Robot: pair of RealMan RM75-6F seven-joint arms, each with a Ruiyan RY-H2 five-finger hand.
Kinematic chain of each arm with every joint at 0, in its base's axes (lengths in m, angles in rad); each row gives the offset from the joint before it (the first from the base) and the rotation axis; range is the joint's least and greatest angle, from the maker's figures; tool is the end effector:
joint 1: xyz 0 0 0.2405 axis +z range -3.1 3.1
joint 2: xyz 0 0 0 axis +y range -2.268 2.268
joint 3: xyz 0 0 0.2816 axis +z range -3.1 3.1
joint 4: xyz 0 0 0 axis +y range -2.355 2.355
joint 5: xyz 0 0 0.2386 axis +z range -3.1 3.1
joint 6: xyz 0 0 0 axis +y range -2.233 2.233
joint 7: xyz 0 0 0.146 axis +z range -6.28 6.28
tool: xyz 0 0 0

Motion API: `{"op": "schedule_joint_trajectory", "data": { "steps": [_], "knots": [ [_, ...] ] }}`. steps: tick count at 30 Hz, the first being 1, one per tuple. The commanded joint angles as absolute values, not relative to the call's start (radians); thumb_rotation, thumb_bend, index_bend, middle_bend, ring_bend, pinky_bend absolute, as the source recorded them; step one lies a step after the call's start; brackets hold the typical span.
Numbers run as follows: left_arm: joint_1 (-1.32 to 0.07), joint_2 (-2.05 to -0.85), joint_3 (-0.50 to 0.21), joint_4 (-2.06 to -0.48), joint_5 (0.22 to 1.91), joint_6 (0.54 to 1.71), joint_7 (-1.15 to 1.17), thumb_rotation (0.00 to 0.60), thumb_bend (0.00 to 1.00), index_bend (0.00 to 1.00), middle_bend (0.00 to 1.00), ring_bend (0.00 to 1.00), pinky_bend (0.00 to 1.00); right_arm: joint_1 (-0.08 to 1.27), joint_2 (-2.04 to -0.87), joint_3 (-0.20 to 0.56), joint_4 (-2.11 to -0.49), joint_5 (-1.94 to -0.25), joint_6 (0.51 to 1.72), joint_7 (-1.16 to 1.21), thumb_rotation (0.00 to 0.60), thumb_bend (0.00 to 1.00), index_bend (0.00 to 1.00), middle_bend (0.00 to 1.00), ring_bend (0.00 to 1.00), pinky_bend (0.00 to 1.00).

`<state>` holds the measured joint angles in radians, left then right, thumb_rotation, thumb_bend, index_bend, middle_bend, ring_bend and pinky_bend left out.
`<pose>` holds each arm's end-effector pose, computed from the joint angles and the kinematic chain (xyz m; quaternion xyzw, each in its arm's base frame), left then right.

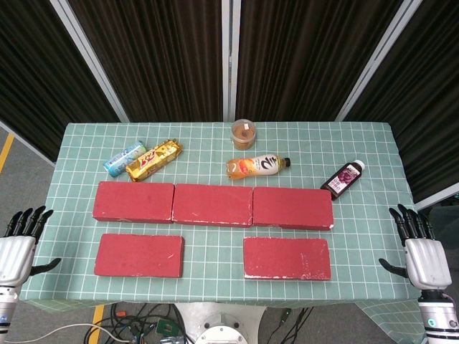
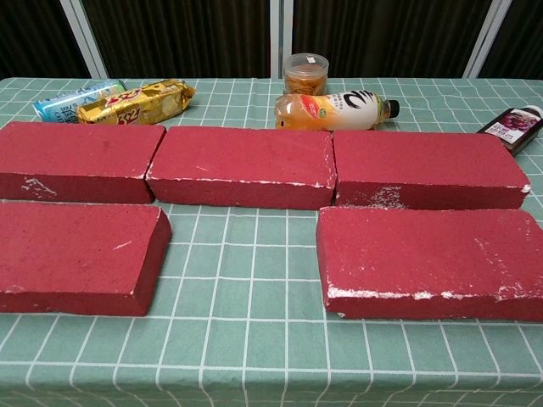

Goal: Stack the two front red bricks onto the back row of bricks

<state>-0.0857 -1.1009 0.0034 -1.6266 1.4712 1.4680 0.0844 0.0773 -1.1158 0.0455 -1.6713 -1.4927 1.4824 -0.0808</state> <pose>-0.3529 0.1745 0.1412 -0.6156 -0.3867 -0.3367 0.5984 -0.3348 -0.1827 0.1385 0.5986 -0.3864 0.3767 0.5920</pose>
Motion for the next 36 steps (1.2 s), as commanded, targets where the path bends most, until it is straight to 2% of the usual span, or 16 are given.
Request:
{"op": "schedule_joint_trajectory", "data": {
  "steps": [1,36],
  "knots": [
    [-0.085,-1.1,0.002,-1.628,1.471,1.466,0.083,0.6,0.0,0.08,0.03,0.0,0.05,0.078,-1.117,0.047,-1.671,-1.491,1.48,-0.078,0.6,0.0,0.0,0.0,0.0,0.0],
    [-0.105,-1.059,-0.001,-1.718,1.472,1.409,0.108,0.6,0.0,0.07,0.03,0.0,0.05,0.078,-1.096,0.057,-1.687,-1.487,1.464,-0.037,0.6,0.0,0.0,0.0,0.0,0.0]
  ]
}}
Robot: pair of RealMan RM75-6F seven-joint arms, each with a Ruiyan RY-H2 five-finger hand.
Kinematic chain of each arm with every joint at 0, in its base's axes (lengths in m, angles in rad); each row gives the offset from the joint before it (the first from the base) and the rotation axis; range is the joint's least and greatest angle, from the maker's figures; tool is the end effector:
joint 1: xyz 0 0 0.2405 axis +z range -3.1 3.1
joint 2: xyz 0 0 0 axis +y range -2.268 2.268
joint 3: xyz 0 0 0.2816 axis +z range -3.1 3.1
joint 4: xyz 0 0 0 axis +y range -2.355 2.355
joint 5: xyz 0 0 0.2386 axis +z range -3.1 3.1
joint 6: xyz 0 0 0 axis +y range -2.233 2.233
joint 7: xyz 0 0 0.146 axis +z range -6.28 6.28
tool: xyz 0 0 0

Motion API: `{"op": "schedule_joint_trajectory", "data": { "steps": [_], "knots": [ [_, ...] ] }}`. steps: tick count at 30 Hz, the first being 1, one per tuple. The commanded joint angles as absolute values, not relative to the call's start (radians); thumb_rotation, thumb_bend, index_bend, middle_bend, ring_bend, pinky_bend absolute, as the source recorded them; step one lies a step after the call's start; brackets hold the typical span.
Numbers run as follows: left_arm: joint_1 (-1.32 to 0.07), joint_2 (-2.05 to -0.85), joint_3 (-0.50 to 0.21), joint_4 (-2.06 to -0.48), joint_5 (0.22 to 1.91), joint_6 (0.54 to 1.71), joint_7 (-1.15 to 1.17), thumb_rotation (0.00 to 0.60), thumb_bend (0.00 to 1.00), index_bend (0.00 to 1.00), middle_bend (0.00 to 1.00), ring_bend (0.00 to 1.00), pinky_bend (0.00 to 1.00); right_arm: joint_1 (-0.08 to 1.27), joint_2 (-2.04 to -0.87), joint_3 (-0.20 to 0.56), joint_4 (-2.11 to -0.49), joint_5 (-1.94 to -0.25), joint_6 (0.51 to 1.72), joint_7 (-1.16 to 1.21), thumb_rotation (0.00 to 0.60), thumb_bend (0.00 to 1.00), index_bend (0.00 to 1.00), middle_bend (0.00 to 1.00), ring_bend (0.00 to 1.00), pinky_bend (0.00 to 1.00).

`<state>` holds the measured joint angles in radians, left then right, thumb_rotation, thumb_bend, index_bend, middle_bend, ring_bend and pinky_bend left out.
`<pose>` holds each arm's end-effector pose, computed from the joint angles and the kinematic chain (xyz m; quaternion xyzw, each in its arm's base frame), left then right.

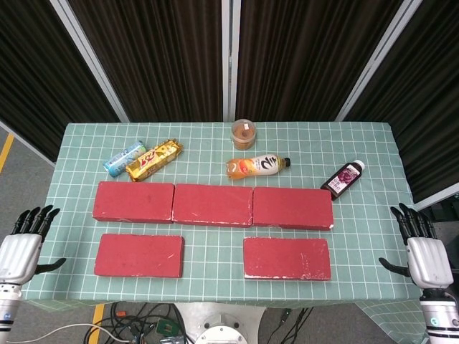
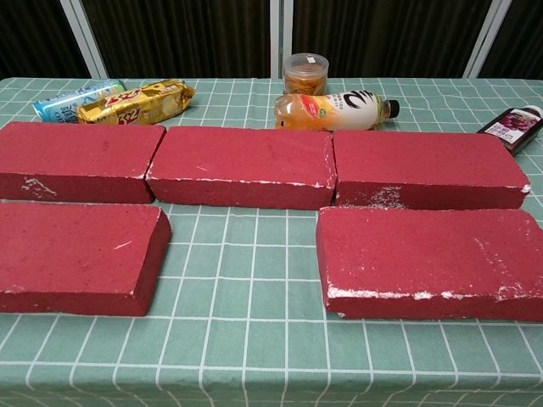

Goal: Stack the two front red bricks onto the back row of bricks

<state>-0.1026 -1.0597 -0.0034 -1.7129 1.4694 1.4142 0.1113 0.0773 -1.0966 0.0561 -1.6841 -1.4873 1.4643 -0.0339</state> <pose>-0.3366 0.1798 0.1402 -0.6268 -0.4005 -0.3333 0.5794 -0.3344 -0.1851 0.1432 0.5908 -0.4016 0.3861 0.5836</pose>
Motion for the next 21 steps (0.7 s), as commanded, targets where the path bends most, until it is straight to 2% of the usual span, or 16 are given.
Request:
{"op": "schedule_joint_trajectory", "data": {
  "steps": [1,10,16,21],
  "knots": [
    [-0.108,-1.058,0.002,-1.728,1.474,1.401,0.104,0.6,0.0,0.07,0.03,0.0,0.04,0.079,-1.095,0.059,-1.69,-1.484,1.462,-0.038,0.6,0.0,0.0,0.0,0.0,0.0],
    [-0.163,-1.048,0.028,-1.84,1.504,1.293,0.136,0.6,0.0,0.07,0.03,0.0,0.04,0.09,-1.074,0.083,-1.707,-1.462,1.456,-0.024,0.6,0.0,0.0,0.0,0.0,0.0],
    [-0.239,-1.075,0.012,-1.925,1.504,1.194,0.19,0.6,0.0,0.06,0.03,0.0,0.04,0.109,-1.058,0.107,-1.719,-1.445,1.44,-0.012,0.6,0.0,0.0,0.0,0.0,0.0],
    [-0.276,-1.111,-0.007,-2.048,1.388,1.132,0.281,0.6,0.0,0.05,0.04,0.0,0.04,0.132,-1.037,0.123,-1.711,-1.424,1.409,-0.03,0.6,0.0,0.0,0.0,0.0,0.0]
  ]
}}
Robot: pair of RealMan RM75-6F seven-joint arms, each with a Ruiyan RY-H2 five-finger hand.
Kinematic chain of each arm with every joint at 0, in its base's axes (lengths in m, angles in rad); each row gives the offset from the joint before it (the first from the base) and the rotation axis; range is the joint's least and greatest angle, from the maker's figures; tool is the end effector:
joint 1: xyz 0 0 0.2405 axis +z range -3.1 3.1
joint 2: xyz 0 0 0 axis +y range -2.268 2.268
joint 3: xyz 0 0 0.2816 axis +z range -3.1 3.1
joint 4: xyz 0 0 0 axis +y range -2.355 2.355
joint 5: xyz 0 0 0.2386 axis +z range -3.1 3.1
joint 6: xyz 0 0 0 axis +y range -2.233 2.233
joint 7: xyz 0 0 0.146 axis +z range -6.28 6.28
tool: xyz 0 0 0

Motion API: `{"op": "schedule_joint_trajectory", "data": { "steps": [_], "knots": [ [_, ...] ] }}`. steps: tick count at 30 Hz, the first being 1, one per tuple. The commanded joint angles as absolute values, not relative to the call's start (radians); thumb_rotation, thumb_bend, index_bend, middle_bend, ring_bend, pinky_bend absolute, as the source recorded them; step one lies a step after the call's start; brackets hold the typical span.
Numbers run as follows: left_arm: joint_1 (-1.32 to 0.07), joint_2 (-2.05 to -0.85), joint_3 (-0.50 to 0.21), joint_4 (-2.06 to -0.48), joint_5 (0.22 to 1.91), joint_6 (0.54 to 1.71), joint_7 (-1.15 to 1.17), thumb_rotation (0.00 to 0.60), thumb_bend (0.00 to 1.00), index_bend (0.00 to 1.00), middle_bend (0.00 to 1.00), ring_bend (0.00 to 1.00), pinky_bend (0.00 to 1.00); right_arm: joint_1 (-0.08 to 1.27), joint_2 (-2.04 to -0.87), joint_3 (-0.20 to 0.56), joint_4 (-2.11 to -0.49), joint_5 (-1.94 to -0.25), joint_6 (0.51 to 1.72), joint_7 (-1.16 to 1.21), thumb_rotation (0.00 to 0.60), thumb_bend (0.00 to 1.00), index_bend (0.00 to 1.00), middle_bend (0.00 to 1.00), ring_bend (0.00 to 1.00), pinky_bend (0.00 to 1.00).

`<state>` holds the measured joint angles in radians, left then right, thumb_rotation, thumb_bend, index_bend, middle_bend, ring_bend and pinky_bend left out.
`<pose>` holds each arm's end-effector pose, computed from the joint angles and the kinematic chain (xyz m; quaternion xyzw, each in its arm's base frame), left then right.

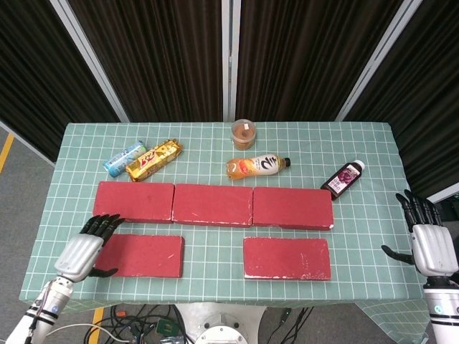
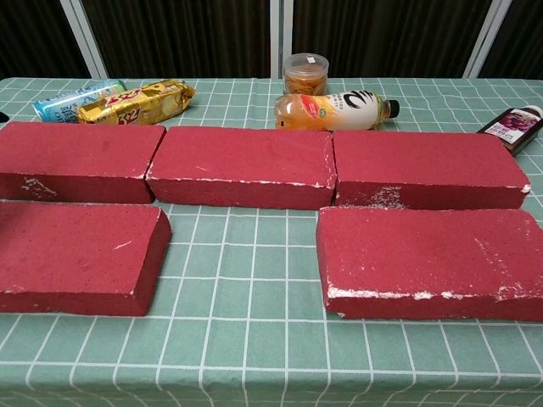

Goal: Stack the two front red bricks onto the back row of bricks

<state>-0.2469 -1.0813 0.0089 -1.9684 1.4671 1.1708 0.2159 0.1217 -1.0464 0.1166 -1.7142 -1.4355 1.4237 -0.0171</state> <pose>-0.2492 0.1982 0.0789 -0.6977 -0.4543 -0.3474 0.4316 -0.3258 -0.2135 0.1633 0.5818 -0.3935 0.3992 0.5893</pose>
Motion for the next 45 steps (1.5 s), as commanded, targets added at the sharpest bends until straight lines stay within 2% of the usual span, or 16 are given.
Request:
{"op": "schedule_joint_trajectory", "data": {
  "steps": [1,7,14,19,45],
  "knots": [
    [-0.283,-1.128,-0.011,-2.067,1.368,1.13,0.32,0.6,0.0,0.05,0.04,0.0,0.04,0.137,-1.032,0.127,-1.713,-1.417,1.401,-0.033,0.6,0.0,0.0,0.0,0.0,0.0],
    [-0.314,-1.209,0.005,-2.111,1.273,1.107,0.484,0.6,0.0,0.04,0.04,0.0,0.01,0.147,-1.03,0.136,-1.713,-1.406,1.395,-0.025,0.6,0.0,0.0,0.0,0.0,0.0],
    [-0.324,-1.271,0.039,-2.088,1.212,1.108,0.557,0.6,0.0,0.03,0.04,0.0,0.0,0.148,-1.037,0.133,-1.694,-1.404,1.392,-0.005,0.6,0.0,0.0,0.0,0.0,0.0],
    [-0.323,-1.309,0.042,-2.065,1.204,1.142,0.583,0.6,0.0,0.01,0.0,0.0,0.0,0.147,-1.045,0.131,-1.68,-1.403,1.393,0.01,0.6,0.0,0.0,0.0,0.0,0.0],
    [-0.439,-1.353,0.026,-2.043,1.031,1.116,0.7,0.6,0.0,0.01,0.0,0.0,0.0,0.149,-1.067,0.122,-1.632,-1.401,1.384,0.048,0.6,0.0,0.0,0.0,0.0,0.0]
  ]
}}
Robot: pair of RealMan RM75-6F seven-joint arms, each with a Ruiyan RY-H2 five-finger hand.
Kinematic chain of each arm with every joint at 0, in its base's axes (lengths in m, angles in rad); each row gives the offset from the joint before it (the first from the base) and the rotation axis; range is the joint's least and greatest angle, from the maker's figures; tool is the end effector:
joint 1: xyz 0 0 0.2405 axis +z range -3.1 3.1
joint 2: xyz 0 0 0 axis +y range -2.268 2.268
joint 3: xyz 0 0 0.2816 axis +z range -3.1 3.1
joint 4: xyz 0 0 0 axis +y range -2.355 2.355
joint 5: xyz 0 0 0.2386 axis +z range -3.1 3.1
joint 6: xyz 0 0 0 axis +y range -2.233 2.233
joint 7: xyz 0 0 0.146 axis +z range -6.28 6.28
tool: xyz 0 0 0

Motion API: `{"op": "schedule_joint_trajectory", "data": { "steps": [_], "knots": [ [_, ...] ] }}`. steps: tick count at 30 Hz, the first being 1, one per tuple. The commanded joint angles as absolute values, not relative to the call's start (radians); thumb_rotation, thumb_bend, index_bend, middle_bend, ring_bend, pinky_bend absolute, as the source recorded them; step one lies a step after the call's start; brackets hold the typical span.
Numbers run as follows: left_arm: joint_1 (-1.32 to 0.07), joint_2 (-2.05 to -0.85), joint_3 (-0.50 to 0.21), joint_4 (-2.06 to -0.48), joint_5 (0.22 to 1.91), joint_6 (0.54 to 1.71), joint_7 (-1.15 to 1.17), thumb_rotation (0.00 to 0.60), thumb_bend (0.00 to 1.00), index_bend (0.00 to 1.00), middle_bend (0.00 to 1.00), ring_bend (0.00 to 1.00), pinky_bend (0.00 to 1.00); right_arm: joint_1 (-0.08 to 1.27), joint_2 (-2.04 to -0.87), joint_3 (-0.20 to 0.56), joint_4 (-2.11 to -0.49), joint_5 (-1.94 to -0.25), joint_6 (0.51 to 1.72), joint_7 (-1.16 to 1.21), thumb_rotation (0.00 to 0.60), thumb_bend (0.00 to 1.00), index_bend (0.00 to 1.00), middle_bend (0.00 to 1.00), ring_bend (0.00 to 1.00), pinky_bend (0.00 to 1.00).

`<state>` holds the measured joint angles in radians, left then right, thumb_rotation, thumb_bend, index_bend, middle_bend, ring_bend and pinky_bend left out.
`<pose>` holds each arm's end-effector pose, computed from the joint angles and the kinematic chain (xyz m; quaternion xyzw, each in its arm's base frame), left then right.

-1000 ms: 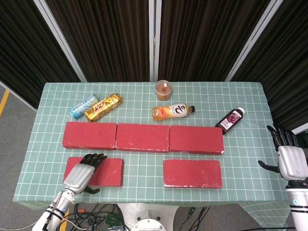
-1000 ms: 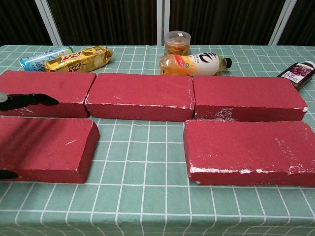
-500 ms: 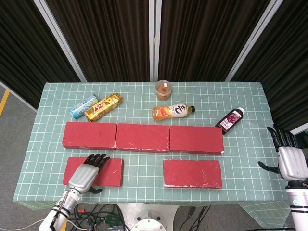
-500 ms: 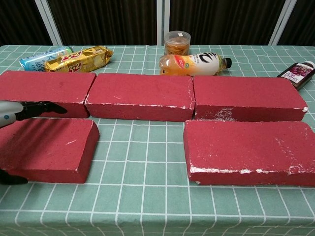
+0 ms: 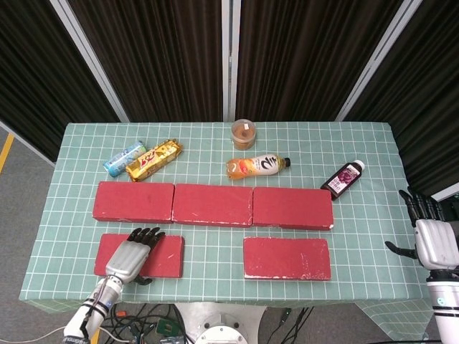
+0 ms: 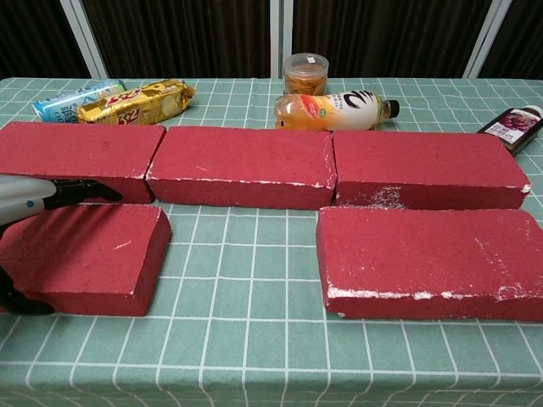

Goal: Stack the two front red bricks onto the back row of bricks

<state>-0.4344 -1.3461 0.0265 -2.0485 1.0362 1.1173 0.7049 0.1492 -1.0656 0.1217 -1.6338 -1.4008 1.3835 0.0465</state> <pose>-0.1955 0.2064 -0.0092 -0.7531 -0.4605 -0.2508 0.3972 -0.3430 -0.2262 0.1637 0.5765 -0.4052 0.3940 0.5902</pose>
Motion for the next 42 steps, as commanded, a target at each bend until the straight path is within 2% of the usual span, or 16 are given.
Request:
{"op": "schedule_joint_trajectory", "data": {
  "steps": [1,6,26,36,42],
  "knots": [
    [-0.442,-1.358,0.025,-2.039,1.032,1.117,0.697,0.6,0.0,0.01,0.0,0.0,0.0,0.149,-1.07,0.121,-1.63,-1.401,1.384,0.05,0.6,0.0,0.0,0.0,0.0,0.0],
    [-0.452,-1.371,0.028,-2.019,1.062,1.118,0.676,0.6,0.0,0.01,0.02,0.0,0.0,0.15,-1.079,0.115,-1.618,-1.398,1.372,0.055,0.6,0.0,0.0,0.0,0.0,0.0],
    [-0.455,-1.38,0.052,-1.995,1.08,1.142,0.626,0.6,0.0,0.01,0.22,0.0,0.0,0.142,-1.08,0.118,-1.609,-1.395,1.388,0.066,0.6,0.0,0.0,0.0,0.0,0.0],
    [-0.442,-1.333,0.061,-2.064,1.142,1.208,0.655,0.6,0.08,0.01,0.28,0.0,0.0,0.139,-1.078,0.12,-1.609,-1.391,1.391,0.07,0.6,0.0,0.0,0.0,0.0,0.0],
    [-0.449,-1.286,0.034,-2.119,1.144,1.249,0.701,0.6,0.11,0.02,0.3,0.0,0.0,0.139,-1.077,0.122,-1.607,-1.389,1.39,0.076,0.6,0.0,0.0,0.0,0.0,0.0]
  ]
}}
